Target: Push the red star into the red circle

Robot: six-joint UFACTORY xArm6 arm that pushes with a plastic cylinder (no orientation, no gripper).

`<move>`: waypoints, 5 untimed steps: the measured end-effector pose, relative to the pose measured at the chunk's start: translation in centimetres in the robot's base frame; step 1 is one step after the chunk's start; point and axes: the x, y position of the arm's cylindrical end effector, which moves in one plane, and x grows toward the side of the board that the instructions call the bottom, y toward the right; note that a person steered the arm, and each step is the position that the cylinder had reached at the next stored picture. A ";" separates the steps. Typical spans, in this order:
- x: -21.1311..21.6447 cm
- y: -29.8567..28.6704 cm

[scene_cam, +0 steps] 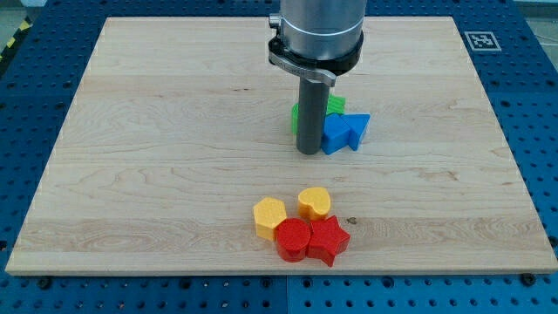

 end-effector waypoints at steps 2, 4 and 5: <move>1.2 1.7; 8.8 13.6; 14.1 14.0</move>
